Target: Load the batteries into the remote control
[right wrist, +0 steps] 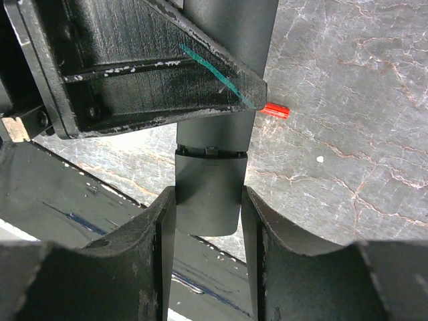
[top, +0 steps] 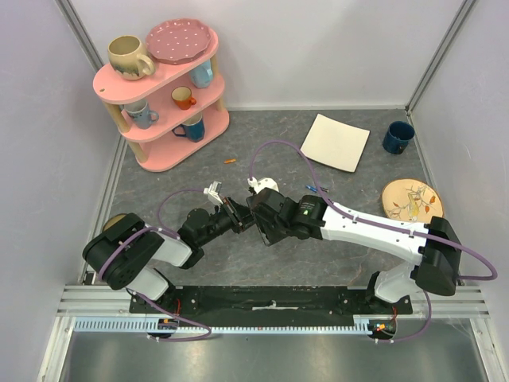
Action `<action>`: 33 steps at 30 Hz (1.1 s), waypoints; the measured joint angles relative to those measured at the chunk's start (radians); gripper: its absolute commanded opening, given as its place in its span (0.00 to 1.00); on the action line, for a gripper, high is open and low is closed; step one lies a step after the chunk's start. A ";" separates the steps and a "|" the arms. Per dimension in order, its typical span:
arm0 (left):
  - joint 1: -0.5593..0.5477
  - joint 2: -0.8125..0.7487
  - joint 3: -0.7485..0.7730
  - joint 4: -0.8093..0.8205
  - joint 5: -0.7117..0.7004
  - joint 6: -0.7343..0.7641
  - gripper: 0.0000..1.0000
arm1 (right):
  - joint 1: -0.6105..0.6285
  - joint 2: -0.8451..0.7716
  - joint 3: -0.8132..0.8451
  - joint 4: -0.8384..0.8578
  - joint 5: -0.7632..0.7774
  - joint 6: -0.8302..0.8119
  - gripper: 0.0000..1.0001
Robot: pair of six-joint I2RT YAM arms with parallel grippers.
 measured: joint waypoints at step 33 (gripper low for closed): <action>-0.001 -0.061 0.000 -0.056 -0.023 0.031 0.02 | 0.000 0.002 -0.017 0.030 0.002 0.017 0.20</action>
